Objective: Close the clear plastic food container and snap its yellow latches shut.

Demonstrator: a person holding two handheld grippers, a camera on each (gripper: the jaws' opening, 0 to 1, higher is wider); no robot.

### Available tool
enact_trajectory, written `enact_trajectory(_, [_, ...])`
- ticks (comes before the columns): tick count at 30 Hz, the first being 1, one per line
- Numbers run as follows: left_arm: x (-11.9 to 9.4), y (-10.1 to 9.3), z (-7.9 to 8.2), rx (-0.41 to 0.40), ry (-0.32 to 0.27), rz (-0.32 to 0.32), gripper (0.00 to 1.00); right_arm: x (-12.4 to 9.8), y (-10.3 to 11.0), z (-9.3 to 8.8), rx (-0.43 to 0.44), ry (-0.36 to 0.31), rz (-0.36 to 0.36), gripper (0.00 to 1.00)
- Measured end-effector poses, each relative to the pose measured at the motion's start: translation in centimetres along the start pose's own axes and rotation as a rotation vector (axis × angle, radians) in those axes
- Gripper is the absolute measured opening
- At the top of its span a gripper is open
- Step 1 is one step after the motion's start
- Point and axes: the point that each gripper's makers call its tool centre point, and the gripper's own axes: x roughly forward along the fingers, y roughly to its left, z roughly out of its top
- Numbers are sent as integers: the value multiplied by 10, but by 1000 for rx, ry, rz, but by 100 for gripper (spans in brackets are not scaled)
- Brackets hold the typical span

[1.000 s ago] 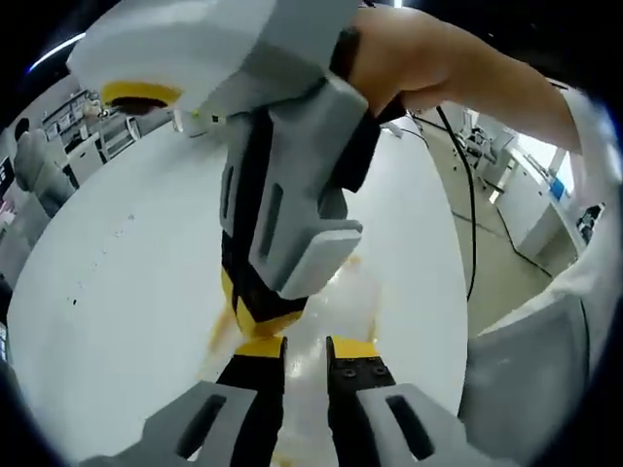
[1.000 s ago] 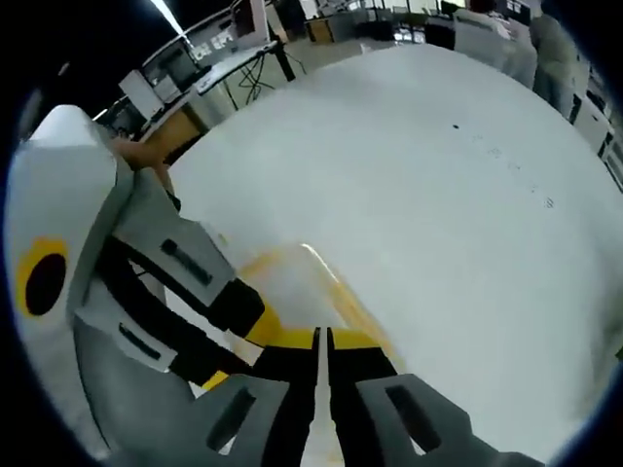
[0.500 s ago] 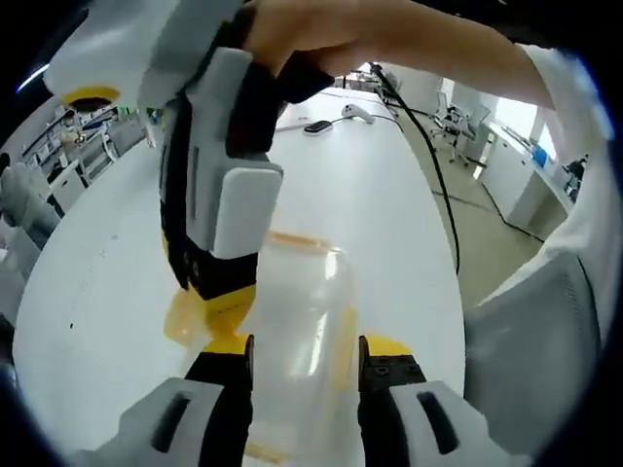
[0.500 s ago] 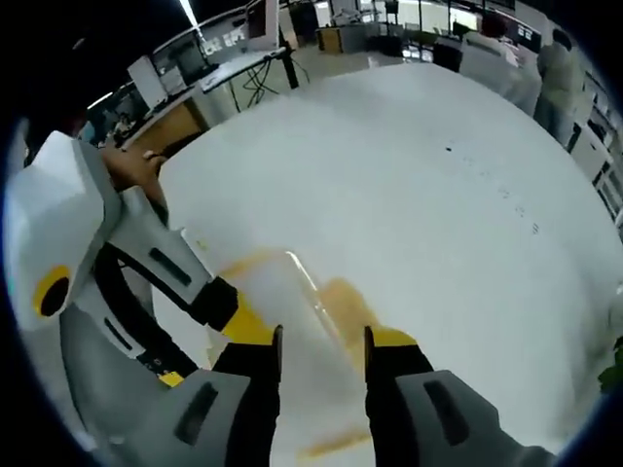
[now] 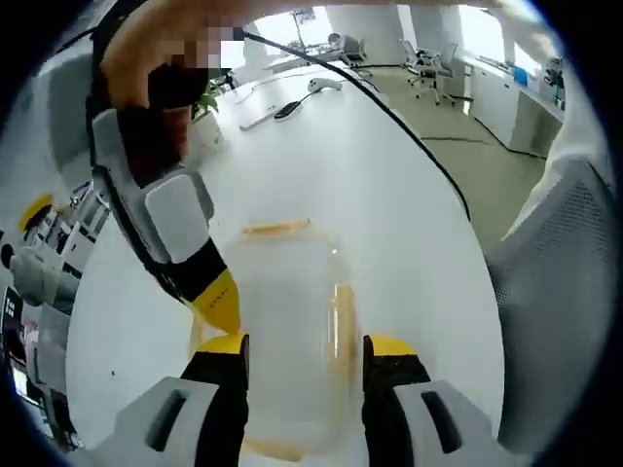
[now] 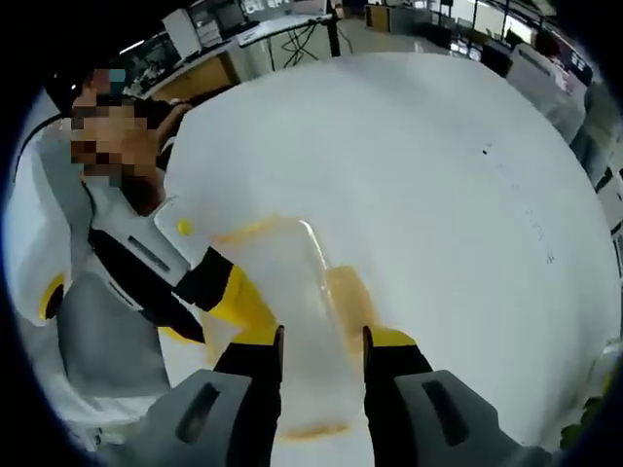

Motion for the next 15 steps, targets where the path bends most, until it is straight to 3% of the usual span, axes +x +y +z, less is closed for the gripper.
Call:
enact_trajectory(8, [0, 4, 0, -4, -18, 6, 38, 7, 0, 6, -42, 6, 47, 21])
enact_trajectory(15, [1, 4, 1, -3, -27, 27, 38, 10, 1, 7, -14, 12, 95, 20])
